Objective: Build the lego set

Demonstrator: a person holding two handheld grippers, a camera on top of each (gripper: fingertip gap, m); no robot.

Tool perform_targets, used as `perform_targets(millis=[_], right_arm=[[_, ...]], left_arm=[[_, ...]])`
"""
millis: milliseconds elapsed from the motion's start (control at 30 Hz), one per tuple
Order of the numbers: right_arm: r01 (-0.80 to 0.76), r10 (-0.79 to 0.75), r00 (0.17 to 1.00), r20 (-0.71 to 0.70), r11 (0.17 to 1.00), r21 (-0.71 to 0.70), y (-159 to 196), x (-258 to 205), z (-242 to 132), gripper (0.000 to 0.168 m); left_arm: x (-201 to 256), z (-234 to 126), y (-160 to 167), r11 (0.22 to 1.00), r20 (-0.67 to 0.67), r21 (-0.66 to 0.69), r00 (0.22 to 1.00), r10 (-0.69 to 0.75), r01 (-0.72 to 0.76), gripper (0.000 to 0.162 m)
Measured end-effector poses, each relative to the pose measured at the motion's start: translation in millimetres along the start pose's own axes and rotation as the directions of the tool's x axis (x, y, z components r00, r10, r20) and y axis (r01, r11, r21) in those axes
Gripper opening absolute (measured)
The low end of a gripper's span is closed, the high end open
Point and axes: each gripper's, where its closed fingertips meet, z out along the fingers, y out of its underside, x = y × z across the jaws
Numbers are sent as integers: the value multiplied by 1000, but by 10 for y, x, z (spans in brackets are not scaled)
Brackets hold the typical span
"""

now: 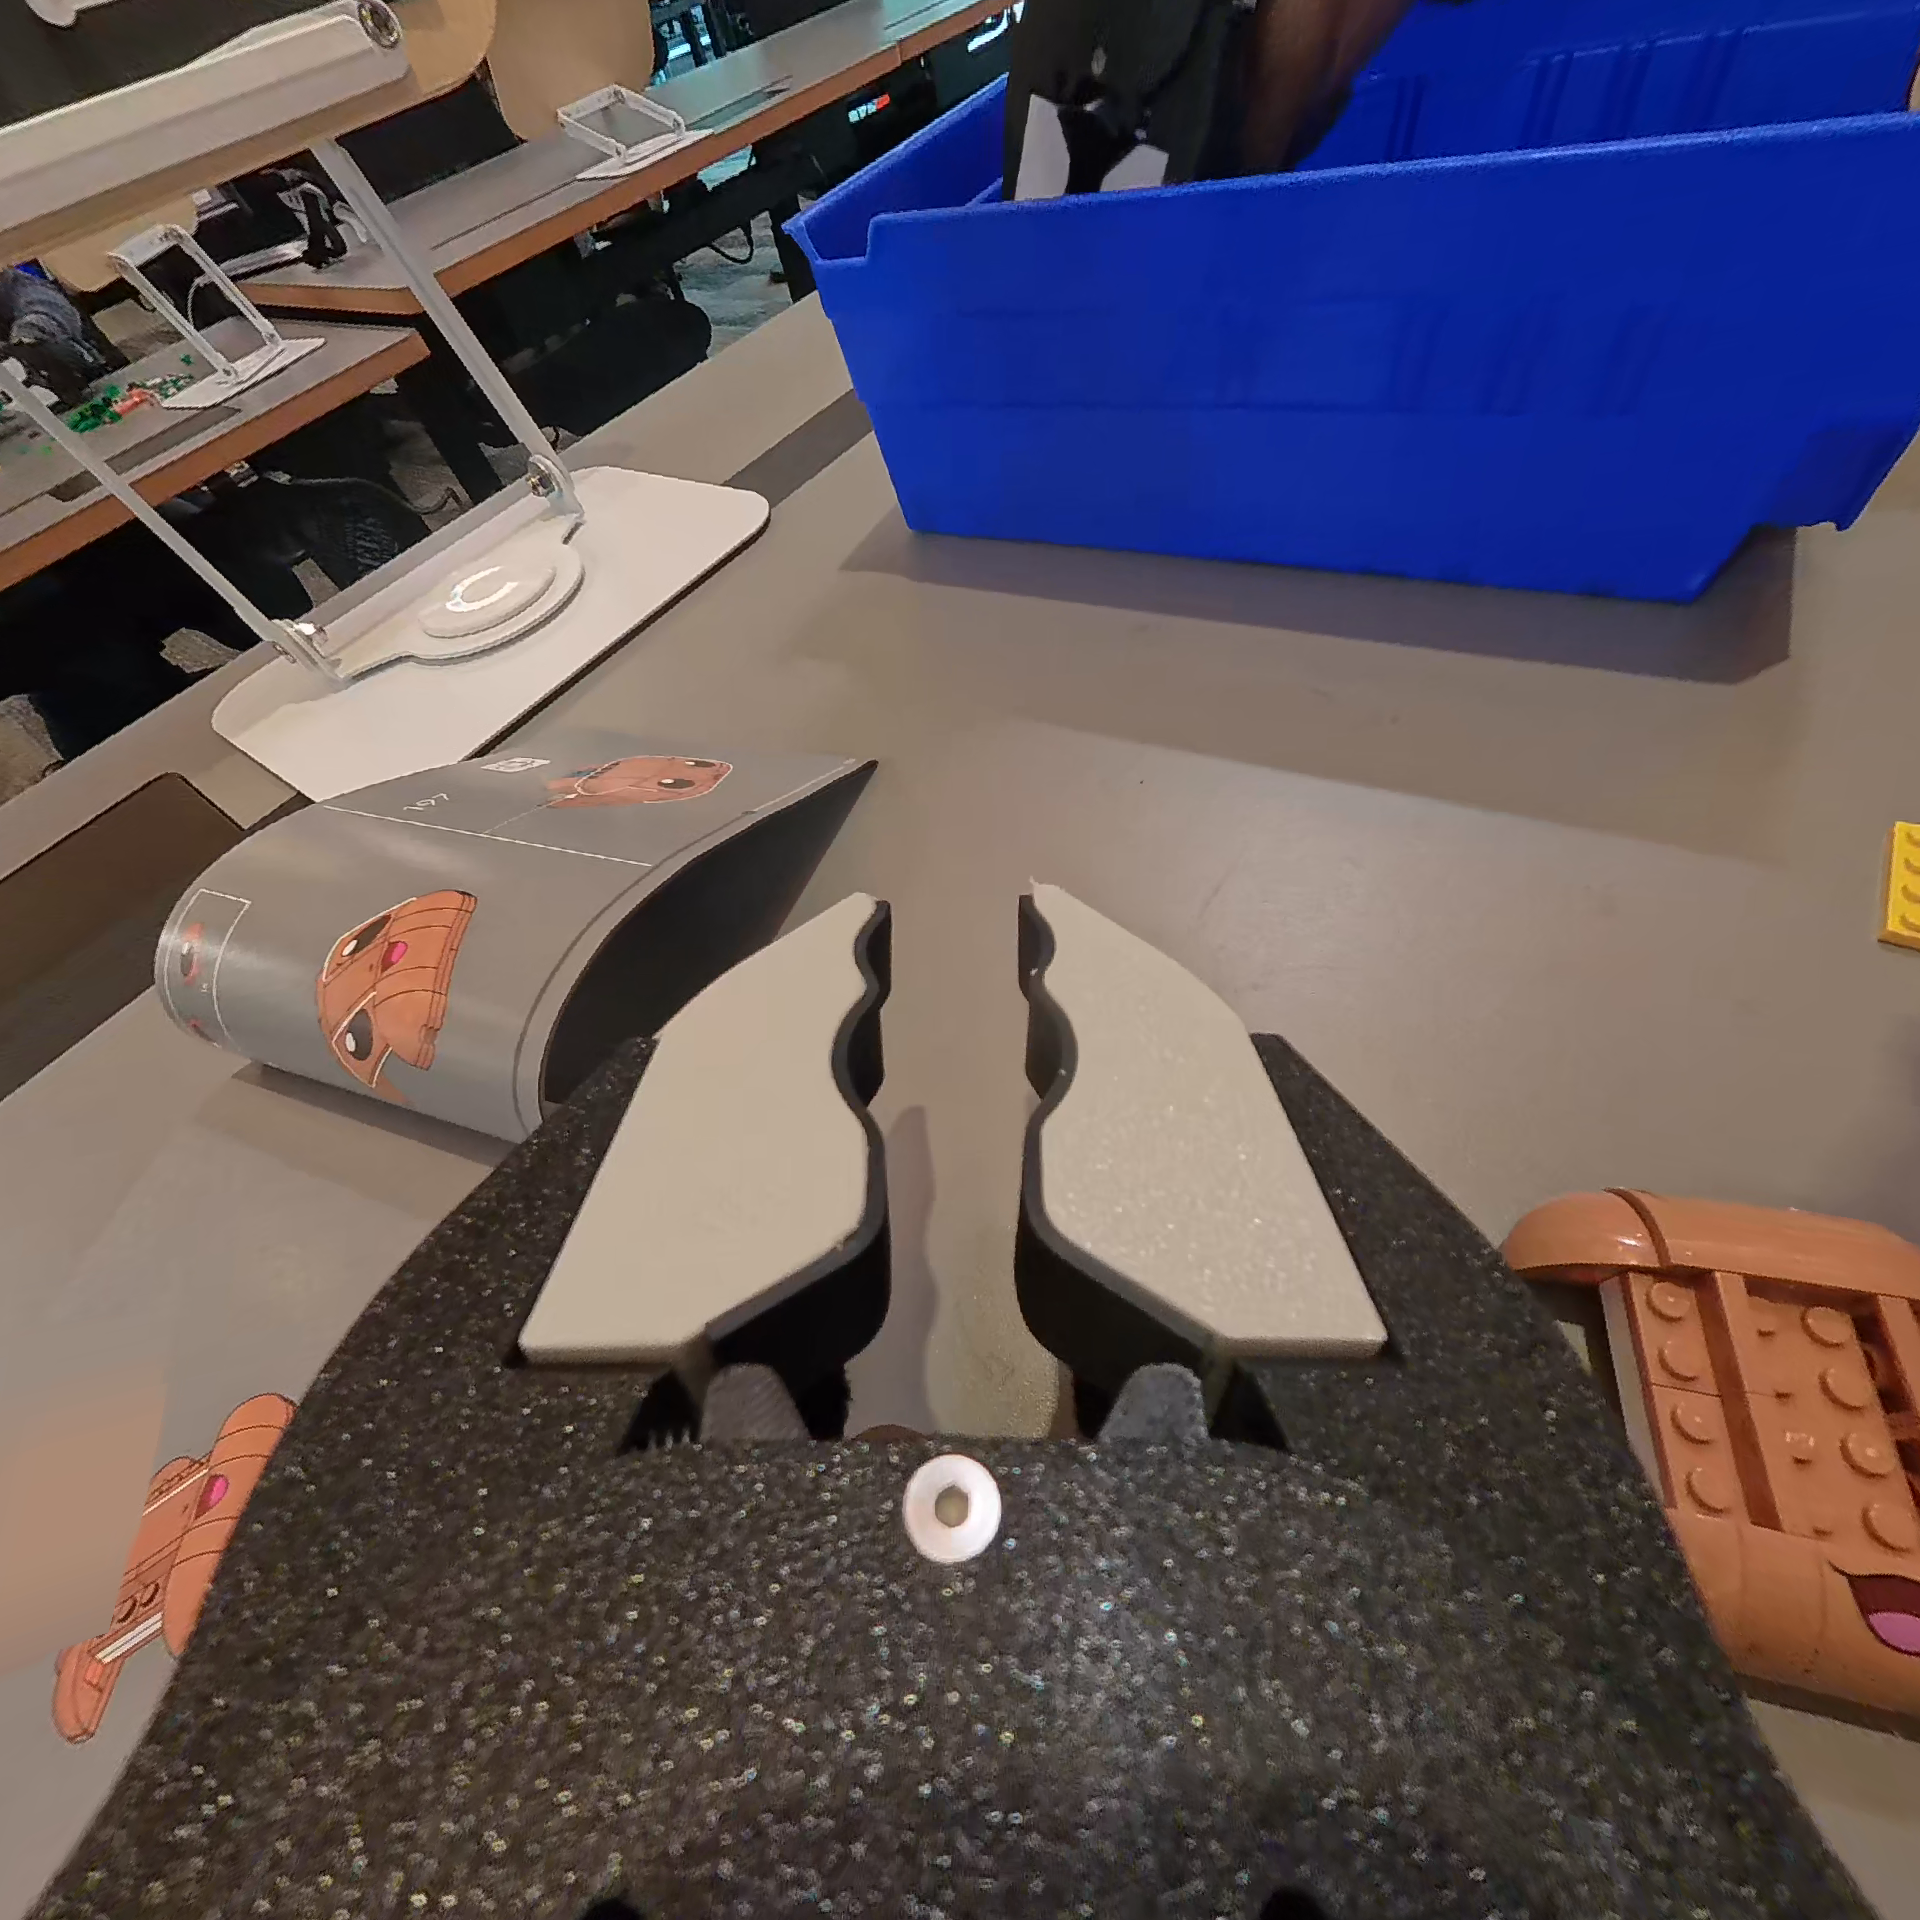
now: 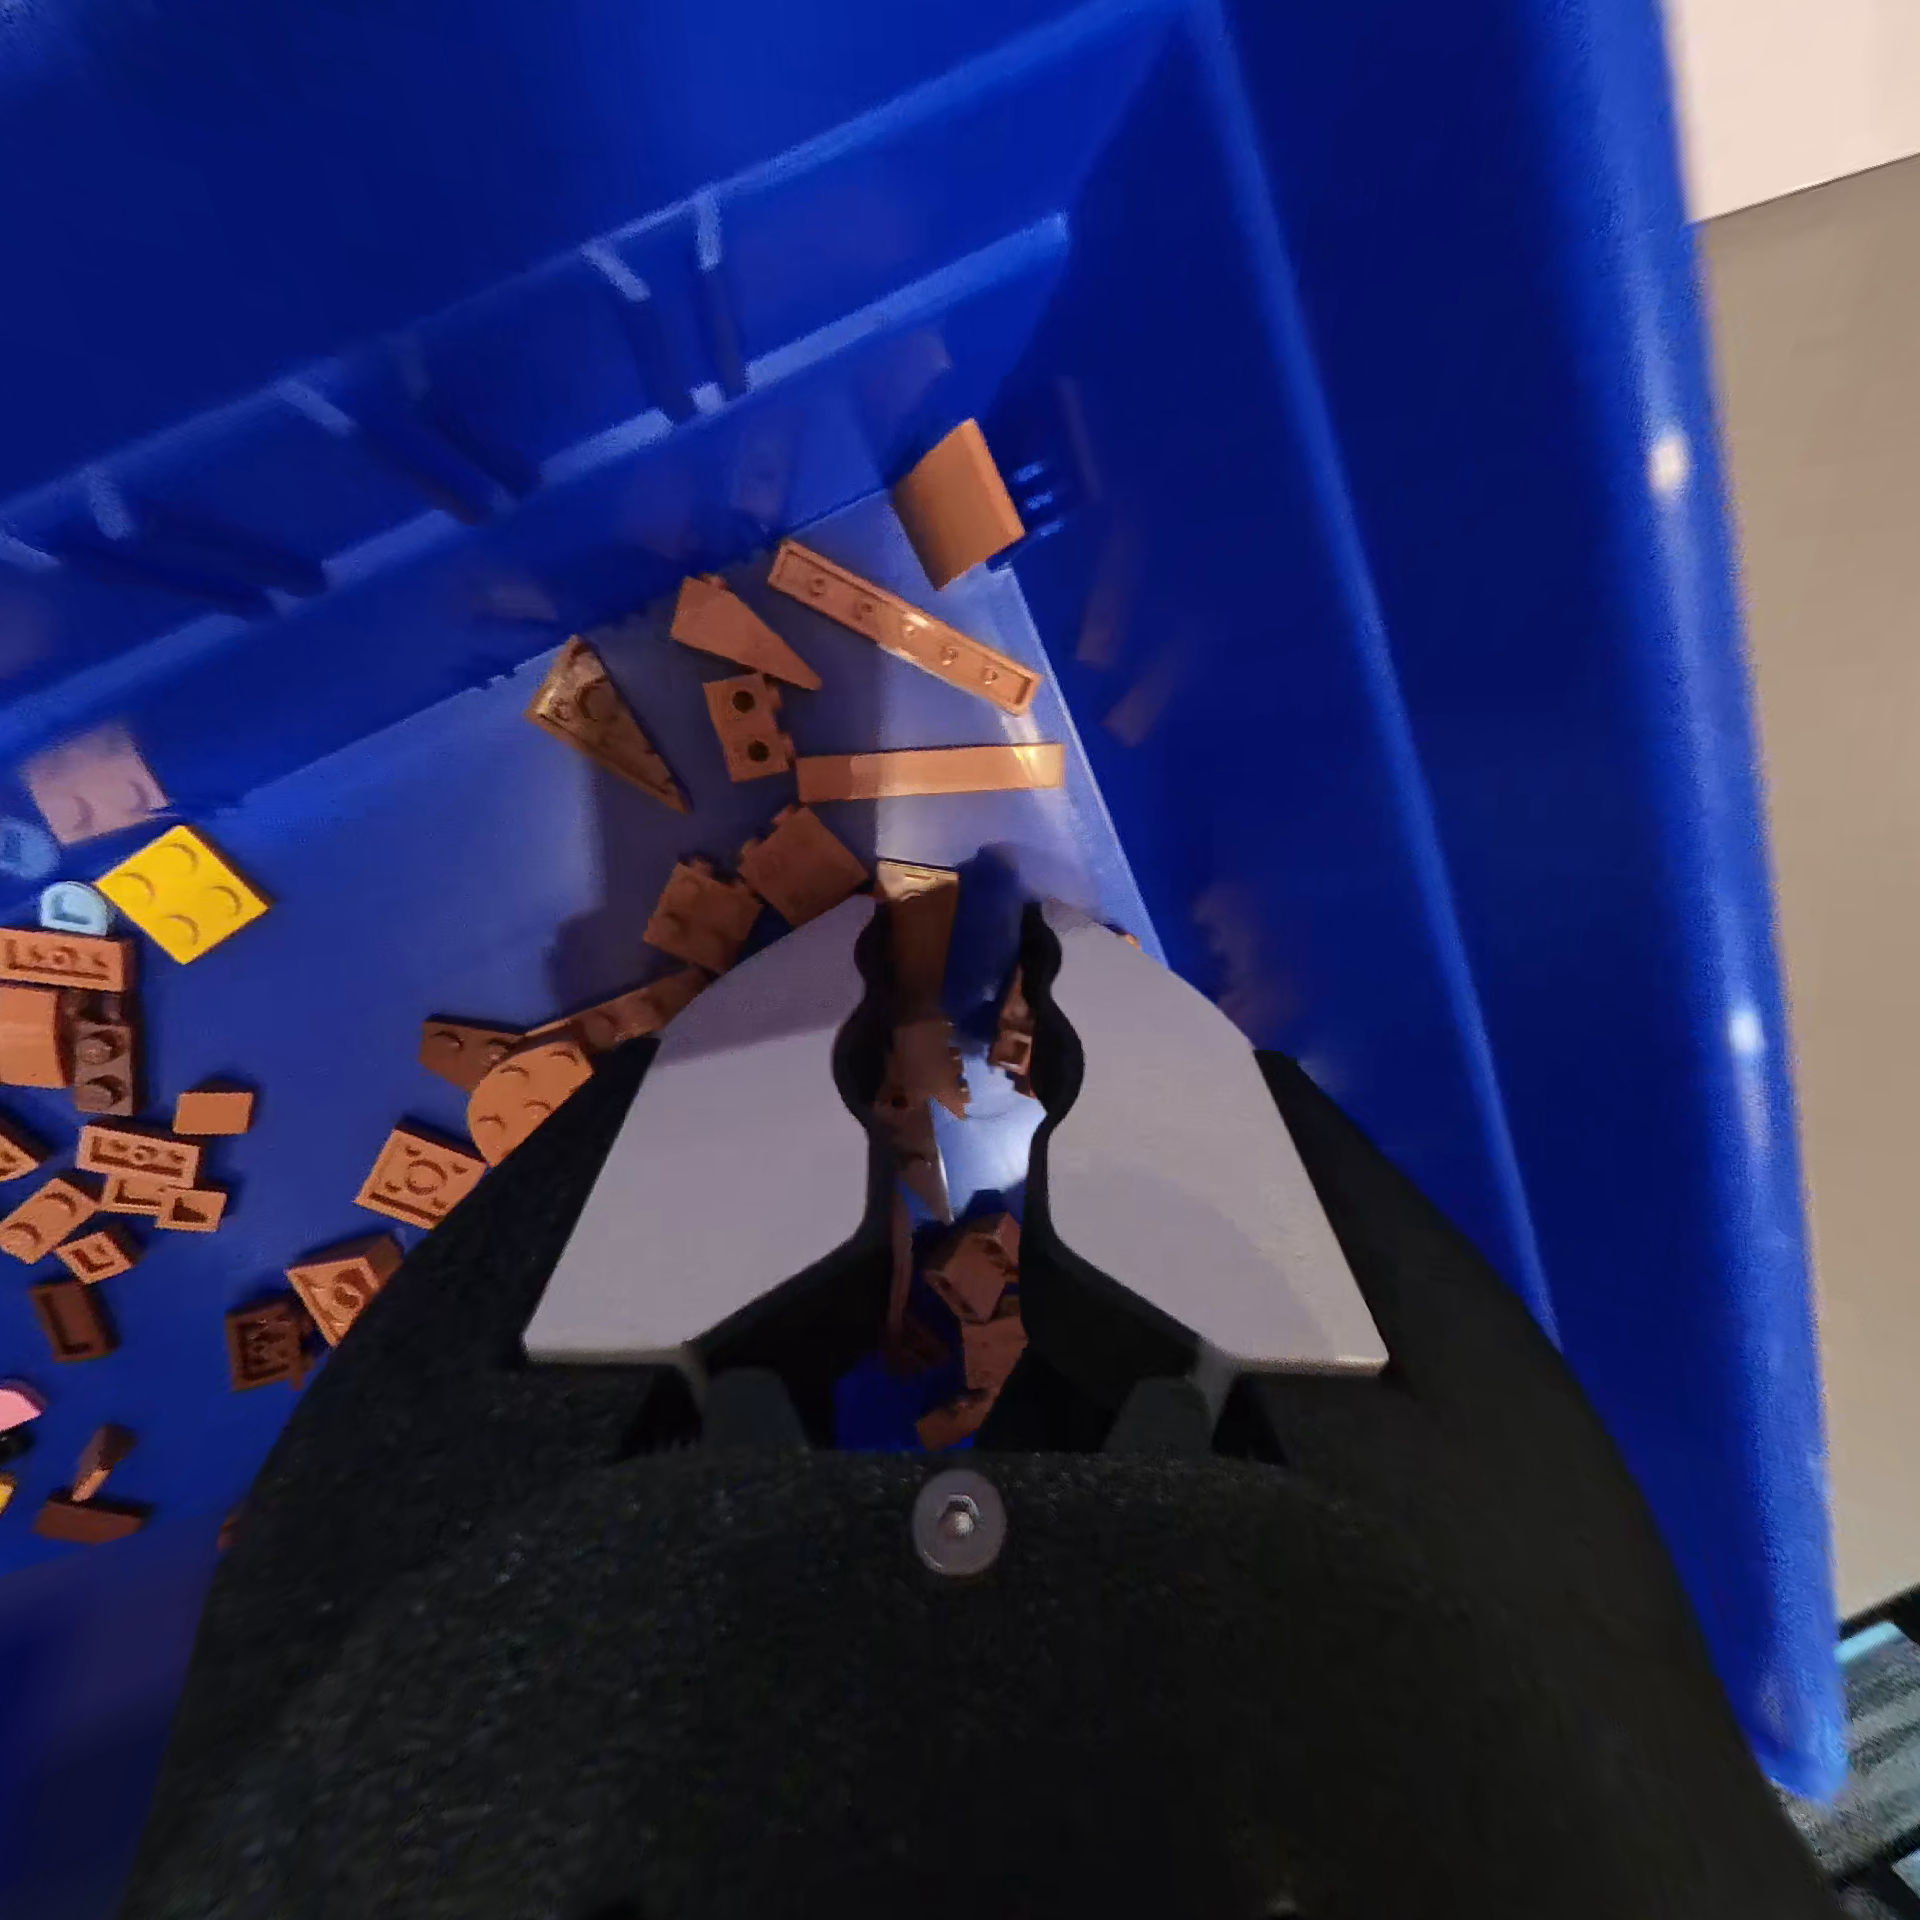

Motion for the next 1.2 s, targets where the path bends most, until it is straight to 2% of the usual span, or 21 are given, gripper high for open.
perform_targets(millis=[233,533,800,867,933,1000,1067,1133,1200], right_arm=[[-20,19,999,38,1000,14,10,-71,25,25],[-160,164,972,168,986,-35,23,-87,46,18],[-164,167,976,142,986,-35,18,-79,45,16],[-176,174,976,134,984,9,-24,-71,-28,16],[-212,190,967,172,969,125,-170,-87,-239,16],[-263,185,947,262,916,303,-386,-148,-601,16],[-336,143,912,385,800,498,-596,-234,-1098,16],[-414,31,864,502,610,676,-737,-329,-1706,15],[-478,-95,826,555,405,780,-727,-388,-2268,16]], left_arm=[[12,5,8,1000,-6,-7,1000,5,-5,23],[19,8,12,1000,-8,-10,1000,9,-10,23],[21,6,10,1000,-11,-7,1000,8,-8,23],[17,5,8,1000,-10,-5,1000,5,-5,23],[15,3,6,1000,-9,-3,1000,4,-4,23],[16,1,6,1000,-9,-2,1000,7,-7,23],[20,3,8,1000,-8,-3,1000,12,-12,23],[25,4,12,1000,-9,-6,1000,18,-18,23],[33,2,15,1000,-10,-8,1000,25,-25,23]])
